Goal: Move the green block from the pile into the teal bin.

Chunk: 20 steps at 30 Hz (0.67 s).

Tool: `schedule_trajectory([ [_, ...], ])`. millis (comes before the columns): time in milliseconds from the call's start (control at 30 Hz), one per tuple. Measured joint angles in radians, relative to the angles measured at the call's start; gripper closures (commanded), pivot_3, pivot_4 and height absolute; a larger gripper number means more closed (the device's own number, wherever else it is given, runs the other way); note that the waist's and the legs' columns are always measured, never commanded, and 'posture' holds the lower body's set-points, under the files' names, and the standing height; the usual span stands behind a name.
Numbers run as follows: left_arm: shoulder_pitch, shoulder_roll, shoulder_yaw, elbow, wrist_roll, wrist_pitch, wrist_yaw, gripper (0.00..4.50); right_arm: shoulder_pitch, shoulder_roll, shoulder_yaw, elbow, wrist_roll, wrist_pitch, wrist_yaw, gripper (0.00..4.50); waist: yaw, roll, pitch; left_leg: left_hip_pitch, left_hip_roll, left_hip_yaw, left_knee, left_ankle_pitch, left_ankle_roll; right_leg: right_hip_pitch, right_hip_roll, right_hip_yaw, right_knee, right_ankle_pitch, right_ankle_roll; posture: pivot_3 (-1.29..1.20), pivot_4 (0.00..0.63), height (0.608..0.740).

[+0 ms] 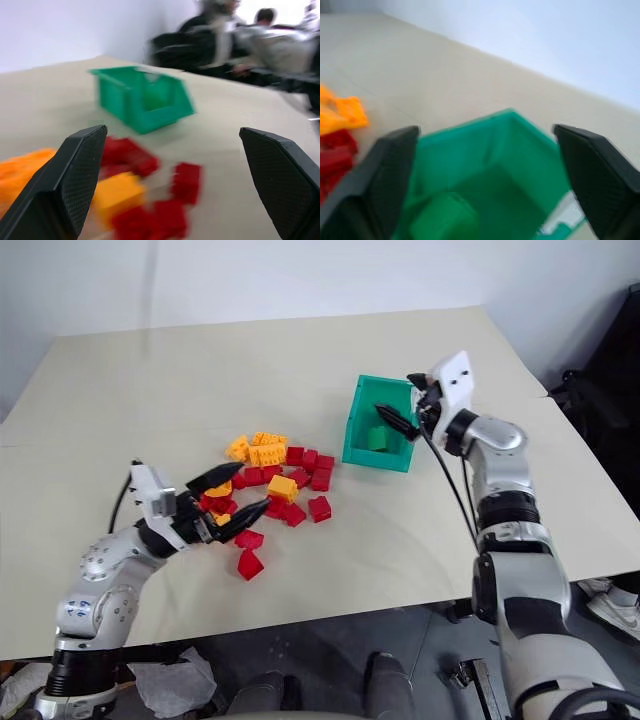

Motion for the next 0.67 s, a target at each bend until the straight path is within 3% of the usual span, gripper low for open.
schedule_trajectory([
  [133, 0.062, 0.065, 0.042, 0.045, 0.024, -0.040, -0.050, 0.00, 0.157, -0.054, -0.033, -0.152, 0.091, 0.016, 0.132, 0.02, 0.009, 0.000, 0.000, 0.000, 0.000, 0.000, 0.000, 0.000, 0.000, 0.000, 0.000, 0.000, -0.001, 0.000, 0.000, 0.00, 0.150, 0.740],
  [300, 0.179, 0.132, 0.107, 0.078, 0.059, -0.134, -0.117, 0.00, 0.495, -0.141, -0.068, -0.524, 0.282, 0.176, 0.297, 0.02, 0.034, 0.000, 0.000, 0.000, 0.000, 0.001, 0.000, 0.000, 0.000, 0.000, 0.000, 0.000, -0.002, 0.000, 0.000, 0.00, 0.150, 0.740],
  [433, 0.234, 0.181, 0.133, 0.117, 0.111, -0.188, -0.135, 0.00, 0.710, -0.205, -0.070, -0.714, 0.326, 0.195, 0.380, 0.02, 0.042, 0.000, 0.000, 0.000, 0.000, 0.002, 0.001, 0.000, 0.001, 0.002, 0.000, 0.000, -0.005, 0.000, 0.000, 0.00, 0.150, 0.740],
  [667, 0.234, 0.176, 0.158, 0.116, 0.130, -0.216, -0.086, 0.00, 0.841, -0.209, -0.085, -0.752, 0.327, 0.129, 0.395, 0.02, 0.043, 0.000, 0.000, 0.001, 0.000, 0.002, 0.006, 0.000, 0.001, 0.003, 0.000, 0.001, -0.002, 0.001, -0.001, 0.00, 0.150, 0.740],
])
